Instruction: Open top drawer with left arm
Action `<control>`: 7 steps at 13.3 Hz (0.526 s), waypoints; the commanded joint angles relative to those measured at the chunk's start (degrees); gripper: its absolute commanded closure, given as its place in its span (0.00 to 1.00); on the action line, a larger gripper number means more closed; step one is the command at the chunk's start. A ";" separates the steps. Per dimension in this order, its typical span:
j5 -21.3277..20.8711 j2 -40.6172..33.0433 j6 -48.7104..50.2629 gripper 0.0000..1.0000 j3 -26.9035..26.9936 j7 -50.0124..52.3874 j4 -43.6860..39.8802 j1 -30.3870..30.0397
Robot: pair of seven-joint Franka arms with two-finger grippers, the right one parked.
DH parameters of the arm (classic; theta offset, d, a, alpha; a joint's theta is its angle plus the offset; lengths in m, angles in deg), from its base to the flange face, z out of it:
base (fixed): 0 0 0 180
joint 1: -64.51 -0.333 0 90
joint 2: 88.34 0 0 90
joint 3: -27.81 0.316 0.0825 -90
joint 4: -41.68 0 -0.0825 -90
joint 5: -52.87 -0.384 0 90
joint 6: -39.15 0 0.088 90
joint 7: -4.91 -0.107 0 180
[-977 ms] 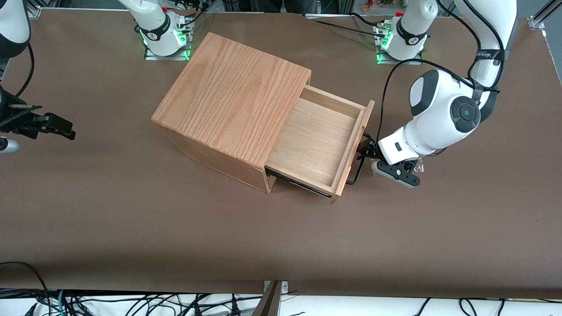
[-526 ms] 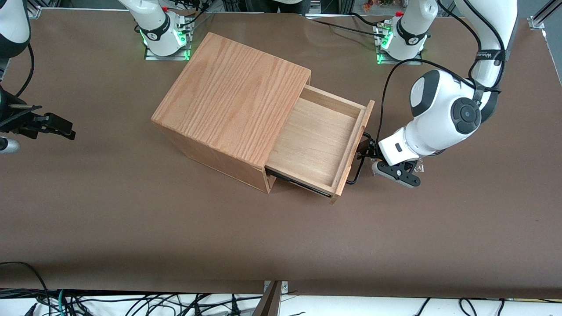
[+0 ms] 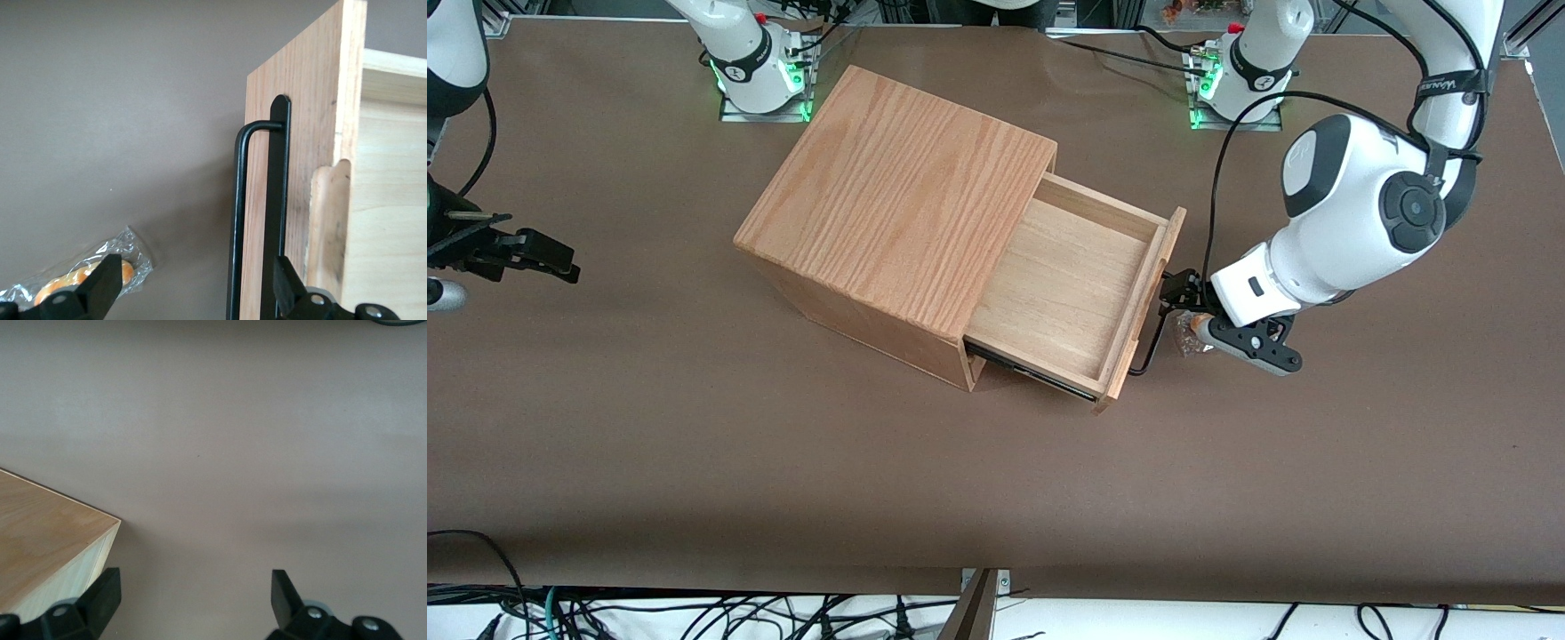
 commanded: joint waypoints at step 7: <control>-13.96 -9.04 22.28 0.00 1.99 0.41 -8.81 -5.75</control>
